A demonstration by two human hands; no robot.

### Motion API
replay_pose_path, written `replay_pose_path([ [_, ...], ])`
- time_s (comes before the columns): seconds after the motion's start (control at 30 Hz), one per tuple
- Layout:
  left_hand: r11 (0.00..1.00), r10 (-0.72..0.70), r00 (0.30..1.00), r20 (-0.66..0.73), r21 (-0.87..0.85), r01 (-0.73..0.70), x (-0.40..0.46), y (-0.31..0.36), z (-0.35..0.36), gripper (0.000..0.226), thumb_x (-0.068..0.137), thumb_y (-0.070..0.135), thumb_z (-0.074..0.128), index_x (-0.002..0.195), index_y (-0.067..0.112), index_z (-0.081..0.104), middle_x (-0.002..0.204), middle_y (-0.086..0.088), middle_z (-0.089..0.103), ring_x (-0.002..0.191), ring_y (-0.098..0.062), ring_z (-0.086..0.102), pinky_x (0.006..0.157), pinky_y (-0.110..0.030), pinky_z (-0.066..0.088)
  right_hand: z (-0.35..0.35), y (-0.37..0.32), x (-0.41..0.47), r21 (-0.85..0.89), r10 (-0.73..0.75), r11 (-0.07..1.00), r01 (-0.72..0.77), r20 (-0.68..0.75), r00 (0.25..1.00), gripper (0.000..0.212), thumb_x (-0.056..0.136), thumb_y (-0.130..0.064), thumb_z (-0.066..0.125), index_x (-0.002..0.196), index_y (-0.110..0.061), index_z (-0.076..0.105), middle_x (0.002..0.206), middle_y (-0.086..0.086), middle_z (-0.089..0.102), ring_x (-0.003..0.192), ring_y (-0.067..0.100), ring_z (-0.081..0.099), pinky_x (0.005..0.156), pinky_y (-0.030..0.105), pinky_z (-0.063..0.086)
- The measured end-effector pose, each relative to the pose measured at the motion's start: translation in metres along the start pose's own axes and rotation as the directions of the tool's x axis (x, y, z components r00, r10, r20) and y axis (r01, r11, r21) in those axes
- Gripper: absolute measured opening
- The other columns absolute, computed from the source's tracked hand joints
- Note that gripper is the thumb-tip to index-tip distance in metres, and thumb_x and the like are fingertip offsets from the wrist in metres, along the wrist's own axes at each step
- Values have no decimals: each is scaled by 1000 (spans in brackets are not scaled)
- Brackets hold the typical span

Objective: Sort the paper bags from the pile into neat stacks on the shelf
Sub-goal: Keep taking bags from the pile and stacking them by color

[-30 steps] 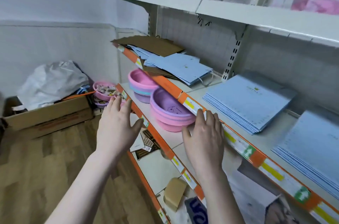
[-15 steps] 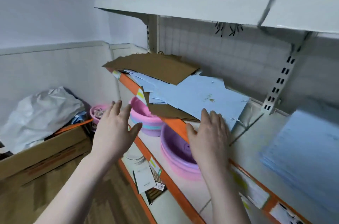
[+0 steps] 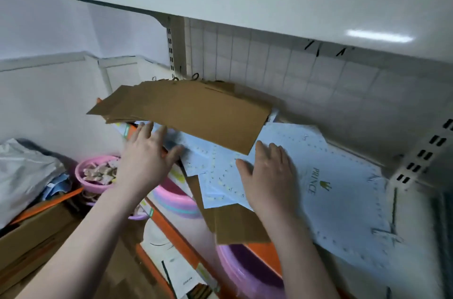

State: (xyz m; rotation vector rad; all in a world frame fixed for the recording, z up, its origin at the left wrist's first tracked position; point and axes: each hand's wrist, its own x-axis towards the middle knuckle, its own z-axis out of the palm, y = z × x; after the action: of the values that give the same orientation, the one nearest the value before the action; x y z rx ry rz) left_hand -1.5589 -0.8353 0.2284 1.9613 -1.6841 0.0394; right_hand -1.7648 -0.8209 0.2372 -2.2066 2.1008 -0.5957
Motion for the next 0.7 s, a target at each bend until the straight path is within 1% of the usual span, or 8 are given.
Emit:
replay_pose_path([
  [0.1,997,75,997,14,-35,-74,45,-24,17,55,85,42,62,125,5,57,135,-28,45,131,-40,36,110,-45,28,12,-14,21,2,82,997,-82,4,997,59,97,-47,33,146,-13,24,146,9,31,138,26,22,115,36,17],
  [0.2,986,163,986,39,-32,-161,93,-47,35,61,84,52,59,118,2,61,125,-29,53,122,-45,44,105,-50,36,22,-33,40,-41,171,984,-172,-15,985,62,97,-49,32,147,-14,21,150,10,26,139,27,20,116,37,18],
  [0.3,977,215,971,104,-24,-214,137,-62,45,61,86,51,57,127,5,56,133,-28,48,128,-44,37,109,-49,30,30,-54,57,-119,247,962,-247,-9,969,62,97,-51,30,147,-15,21,148,12,28,138,29,24,113,38,22],
  [0.37,970,241,958,155,-17,-241,159,-68,49,66,87,55,49,133,8,50,139,-25,42,133,-42,31,111,-49,26,34,-63,64,-167,295,941,-294,-22,955,60,97,-52,29,145,-16,25,144,12,33,134,29,29,110,38,26],
  [0.47,972,232,934,271,-18,-236,185,-71,51,74,86,65,36,141,15,39,147,-23,32,138,-40,22,114,-48,21,40,-73,71,-207,388,898,-389,-46,920,59,96,-54,27,142,-17,30,139,11,38,130,27,34,106,37,29],
  [0.53,975,216,920,328,-28,-219,196,-70,51,81,82,72,33,143,18,35,146,-24,31,138,-40,24,112,-48,23,46,-78,75,-228,439,868,-441,-63,896,58,96,-56,25,139,-17,33,135,12,41,127,28,37,105,36,31],
  [0.6,976,214,913,348,-29,-218,202,-69,51,87,78,77,33,141,17,35,141,-25,37,133,-40,31,109,-48,28,52,-83,80,-240,482,842,-483,-65,874,61,95,-57,23,139,-17,31,136,15,40,128,29,35,106,37,29],
  [0.7,978,209,924,319,-52,-203,204,-66,51,91,75,75,43,140,11,34,133,-23,43,125,-39,38,102,-46,33,59,-85,84,-236,517,820,-522,-86,851,67,93,-62,23,142,-17,28,138,15,38,131,30,32,109,36,25],
])
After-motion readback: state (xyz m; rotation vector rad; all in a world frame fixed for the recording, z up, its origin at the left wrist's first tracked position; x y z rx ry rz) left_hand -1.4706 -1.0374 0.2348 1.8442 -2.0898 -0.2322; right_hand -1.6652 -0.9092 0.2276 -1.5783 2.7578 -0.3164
